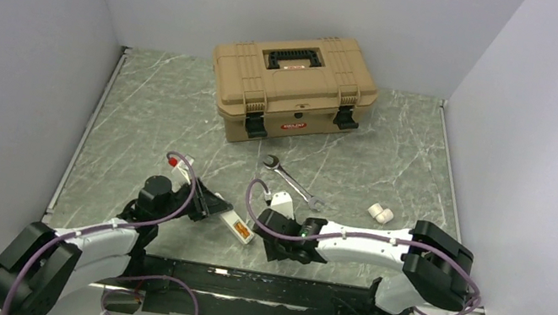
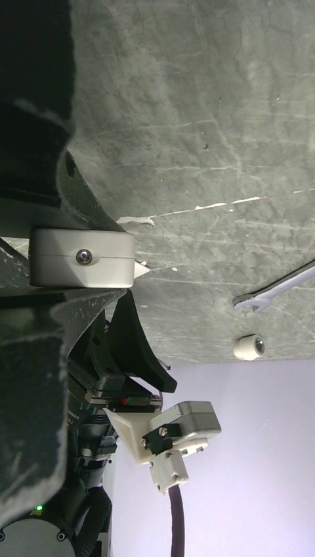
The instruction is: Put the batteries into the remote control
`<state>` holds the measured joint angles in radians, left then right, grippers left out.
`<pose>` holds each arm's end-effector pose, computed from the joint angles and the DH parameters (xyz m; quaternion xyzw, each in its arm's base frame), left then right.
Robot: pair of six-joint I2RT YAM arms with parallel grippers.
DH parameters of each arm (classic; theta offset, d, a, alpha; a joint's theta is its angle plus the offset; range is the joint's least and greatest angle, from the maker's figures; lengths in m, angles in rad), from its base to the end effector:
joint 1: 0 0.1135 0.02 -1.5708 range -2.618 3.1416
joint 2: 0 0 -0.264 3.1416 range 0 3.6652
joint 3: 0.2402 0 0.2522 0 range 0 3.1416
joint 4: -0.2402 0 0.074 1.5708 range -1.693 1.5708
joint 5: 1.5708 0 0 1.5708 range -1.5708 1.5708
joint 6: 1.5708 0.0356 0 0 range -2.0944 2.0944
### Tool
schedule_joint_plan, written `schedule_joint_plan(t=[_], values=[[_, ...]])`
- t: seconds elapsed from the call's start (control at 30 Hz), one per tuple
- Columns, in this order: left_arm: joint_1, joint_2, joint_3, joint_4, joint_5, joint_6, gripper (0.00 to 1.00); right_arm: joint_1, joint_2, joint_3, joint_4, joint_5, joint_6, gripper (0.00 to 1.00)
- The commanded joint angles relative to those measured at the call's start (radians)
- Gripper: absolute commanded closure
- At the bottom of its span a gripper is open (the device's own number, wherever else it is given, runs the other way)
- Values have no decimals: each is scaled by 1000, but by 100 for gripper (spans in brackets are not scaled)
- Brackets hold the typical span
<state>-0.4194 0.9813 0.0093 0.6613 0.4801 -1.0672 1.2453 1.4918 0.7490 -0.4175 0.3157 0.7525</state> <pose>0.1407 -0.0807 0.1321 -0.1170 0.7886 -0.5287 0.2913 0.0946 0.2459 0.1563 -0.2047 0.9455 0.0860 0.2383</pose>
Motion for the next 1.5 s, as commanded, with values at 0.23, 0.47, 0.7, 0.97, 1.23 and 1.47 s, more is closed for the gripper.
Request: schedule_joint_plan(t=[0.23,0.47,0.7,0.97,1.23,1.47], values=[[-1,-35,-57,8,-14,11,100,28,51,1,9,-8,18,62],[1,-109,-47,-79,-32,33,100,57,25,-10,-9,-25,49,71],[5,-106,-49,-75,-28,33,100,135,-27,-19,-64,-61,120,71],[7,-74,-55,-35,-12,23,100,222,-61,9,-146,-66,193,71],[7,-105,-45,-78,-22,33,100,249,-101,12,-158,-77,227,71],[7,-90,-46,-66,-17,32,100,250,-128,45,-203,49,318,55]])
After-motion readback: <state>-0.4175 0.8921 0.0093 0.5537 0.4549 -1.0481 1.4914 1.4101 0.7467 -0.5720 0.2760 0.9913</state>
